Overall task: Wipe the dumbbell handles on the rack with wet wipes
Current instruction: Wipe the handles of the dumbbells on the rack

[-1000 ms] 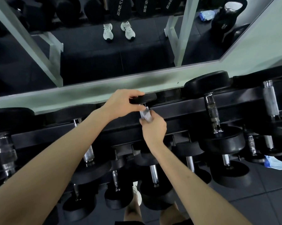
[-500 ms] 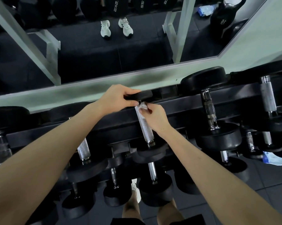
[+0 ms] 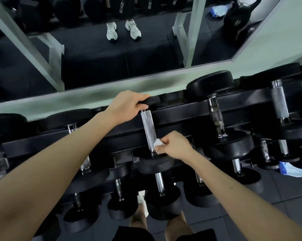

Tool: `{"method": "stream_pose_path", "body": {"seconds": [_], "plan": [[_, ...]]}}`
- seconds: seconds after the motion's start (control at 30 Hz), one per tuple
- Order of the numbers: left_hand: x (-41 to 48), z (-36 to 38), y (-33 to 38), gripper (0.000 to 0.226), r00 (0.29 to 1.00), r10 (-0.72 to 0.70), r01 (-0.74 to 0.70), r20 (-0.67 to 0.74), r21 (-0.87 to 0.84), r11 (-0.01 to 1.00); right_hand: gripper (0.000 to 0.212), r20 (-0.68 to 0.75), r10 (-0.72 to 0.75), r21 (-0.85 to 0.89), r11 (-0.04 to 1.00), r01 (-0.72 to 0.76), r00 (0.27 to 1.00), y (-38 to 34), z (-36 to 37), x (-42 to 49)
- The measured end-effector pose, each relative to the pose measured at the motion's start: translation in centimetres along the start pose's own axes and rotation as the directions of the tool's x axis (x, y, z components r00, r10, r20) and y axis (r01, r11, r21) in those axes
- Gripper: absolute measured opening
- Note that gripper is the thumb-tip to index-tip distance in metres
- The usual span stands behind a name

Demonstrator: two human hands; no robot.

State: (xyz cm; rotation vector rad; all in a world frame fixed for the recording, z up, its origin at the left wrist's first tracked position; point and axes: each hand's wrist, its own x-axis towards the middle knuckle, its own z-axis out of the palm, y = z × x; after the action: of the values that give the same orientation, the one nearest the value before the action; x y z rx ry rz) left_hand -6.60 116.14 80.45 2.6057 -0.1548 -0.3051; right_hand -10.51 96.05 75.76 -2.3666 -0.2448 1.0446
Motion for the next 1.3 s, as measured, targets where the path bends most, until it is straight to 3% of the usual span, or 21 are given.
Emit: {"method": "stream_pose_path", "body": {"seconds": [0.13, 0.27, 0.33, 0.47, 0.6, 0.67, 0.73, 0.83, 0.97, 1.07, 1.3], "plan": [[0.4, -0.4, 0.2, 0.044, 0.997, -0.066, 0.067, 0.026, -0.040, 0.997, 0.042, -0.018, -0.042, 0.367, 0.929, 0.046, 0.999, 0.6, -1.6, -0.6], [-0.4, -0.8, 0.5, 0.045, 0.992, -0.119, 0.123, 0.052, -0.084, 0.989, 0.010, 0.016, -0.133, 0.457, 0.883, 0.111, 0.991, -0.9, -3.2, -1.9], [-1.6, -1.0, 0.9, 0.046, 0.992, -0.122, 0.125, 0.035, -0.097, 0.987, 0.018, 0.024, -0.180, 0.508, 0.850, 0.143, 0.983, -2.1, -3.5, -2.5], [-5.3, -2.8, -0.2, 0.037, 0.978, -0.173, 0.162, -0.118, -0.093, 0.982, 0.025, -0.013, -0.146, 0.595, 0.794, 0.125, 0.989, -4.7, -2.3, -3.2], [-10.5, -5.9, -4.2, 0.027, 0.892, -0.324, 0.306, -0.316, -0.108, 0.946, 0.013, -0.047, -0.133, 0.677, 0.725, 0.129, 0.990, -8.0, 1.1, -4.1], [-13.2, -7.1, -6.7, 0.022, 0.829, -0.380, 0.355, -0.409, -0.141, 0.924, 0.012, -0.077, -0.115, 0.684, 0.717, 0.137, 0.990, -9.9, 3.4, -4.2], [-15.4, -8.0, -9.4, 0.021, 0.805, -0.422, 0.393, -0.417, -0.158, 0.906, 0.012, -0.120, -0.065, 0.684, 0.718, 0.130, 0.991, -11.6, 6.1, -3.7], [-17.7, -8.7, -13.3, 0.027, 0.862, -0.415, 0.393, -0.292, -0.133, 0.910, 0.012, -0.248, 0.046, 0.648, 0.751, 0.130, 0.968, -14.4, 10.3, -2.7], [-18.1, -8.5, -16.4, 0.038, 0.945, -0.290, 0.273, -0.150, -0.121, 0.954, 0.020, -0.418, 0.129, 0.559, 0.817, 0.143, 0.899, -18.1, 14.5, -1.4], [-17.1, -8.4, -16.6, 0.040, 0.965, -0.226, 0.202, -0.132, -0.173, 0.964, 0.031, -0.482, 0.140, 0.441, 0.892, 0.102, 0.865, -20.1, 17.2, -0.4], [-14.6, -8.0, -17.4, 0.041, 0.981, -0.171, 0.143, -0.094, -0.245, 0.959, 0.027, -0.582, 0.190, 0.456, 0.881, 0.124, 0.790, -21.5, 18.2, 1.2]]}}
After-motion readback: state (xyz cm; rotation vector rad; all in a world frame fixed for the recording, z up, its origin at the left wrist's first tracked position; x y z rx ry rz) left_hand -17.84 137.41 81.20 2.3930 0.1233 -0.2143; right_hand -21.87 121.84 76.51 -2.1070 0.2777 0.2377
